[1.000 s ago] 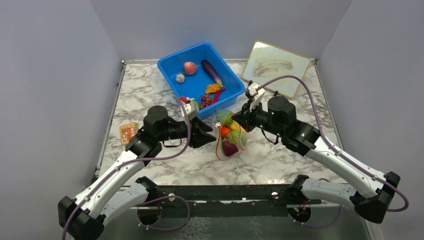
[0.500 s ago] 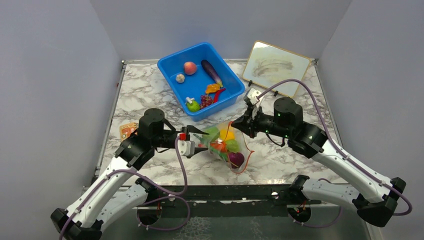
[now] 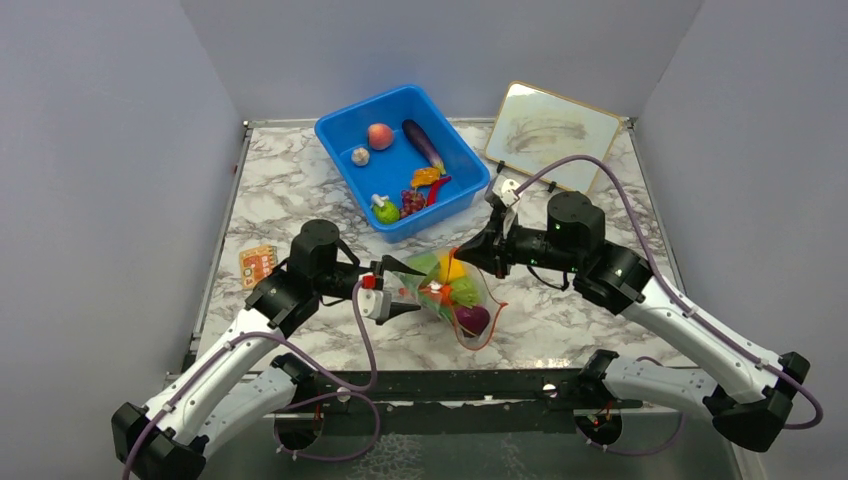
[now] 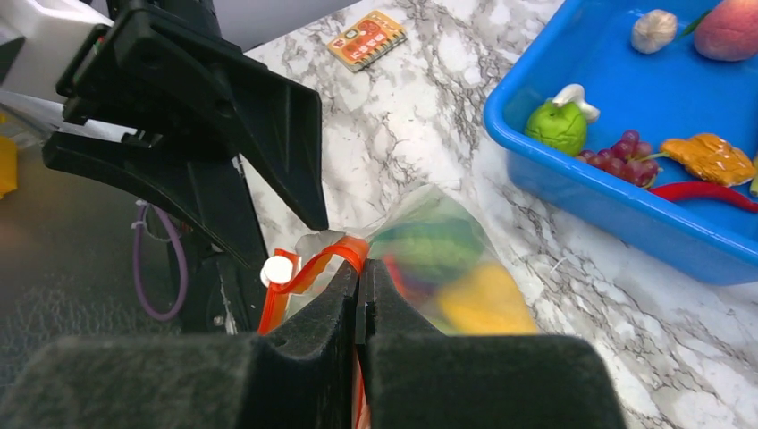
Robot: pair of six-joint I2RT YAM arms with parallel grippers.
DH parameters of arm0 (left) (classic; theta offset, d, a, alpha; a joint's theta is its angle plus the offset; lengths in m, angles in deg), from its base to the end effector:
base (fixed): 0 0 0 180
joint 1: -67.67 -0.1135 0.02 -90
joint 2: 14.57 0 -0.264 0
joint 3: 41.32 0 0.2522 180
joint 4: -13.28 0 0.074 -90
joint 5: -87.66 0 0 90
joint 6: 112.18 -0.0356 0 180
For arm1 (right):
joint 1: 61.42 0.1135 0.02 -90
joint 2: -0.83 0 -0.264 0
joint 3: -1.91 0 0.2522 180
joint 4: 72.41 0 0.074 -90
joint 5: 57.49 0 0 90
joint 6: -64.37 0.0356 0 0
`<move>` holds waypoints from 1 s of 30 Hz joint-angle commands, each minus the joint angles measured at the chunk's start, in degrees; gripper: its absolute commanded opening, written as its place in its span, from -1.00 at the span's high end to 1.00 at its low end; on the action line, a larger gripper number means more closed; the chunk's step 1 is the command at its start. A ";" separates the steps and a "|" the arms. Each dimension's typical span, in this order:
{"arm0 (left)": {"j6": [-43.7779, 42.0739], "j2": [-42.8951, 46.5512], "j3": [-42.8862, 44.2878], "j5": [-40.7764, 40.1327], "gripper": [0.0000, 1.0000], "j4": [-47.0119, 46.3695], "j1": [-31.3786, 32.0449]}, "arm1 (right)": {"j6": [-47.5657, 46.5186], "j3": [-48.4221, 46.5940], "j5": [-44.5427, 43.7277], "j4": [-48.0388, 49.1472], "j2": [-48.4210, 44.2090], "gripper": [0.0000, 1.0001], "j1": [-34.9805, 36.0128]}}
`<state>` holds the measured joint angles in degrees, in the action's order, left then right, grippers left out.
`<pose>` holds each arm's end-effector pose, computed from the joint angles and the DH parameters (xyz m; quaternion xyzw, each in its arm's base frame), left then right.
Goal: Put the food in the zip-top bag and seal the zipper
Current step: Zip the zipper food storage bag at the center of the board.
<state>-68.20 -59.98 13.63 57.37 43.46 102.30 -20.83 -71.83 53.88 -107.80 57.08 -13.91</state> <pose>0.1219 -0.1216 0.3109 0.6775 0.3604 -0.3584 0.5317 0.1362 0.1679 0.3759 -0.3909 0.7002 0.3895 0.4530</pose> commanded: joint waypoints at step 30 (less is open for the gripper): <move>12.92 -1.85 -1.12 -4.33 1.00 -11.94 0.48 | 0.51 -1.23 -3.33 0.88 2.06 0.37 0.13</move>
<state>-59.69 -62.43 10.35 54.52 32.32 102.67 -17.48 -71.16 53.64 -104.74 59.92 -13.91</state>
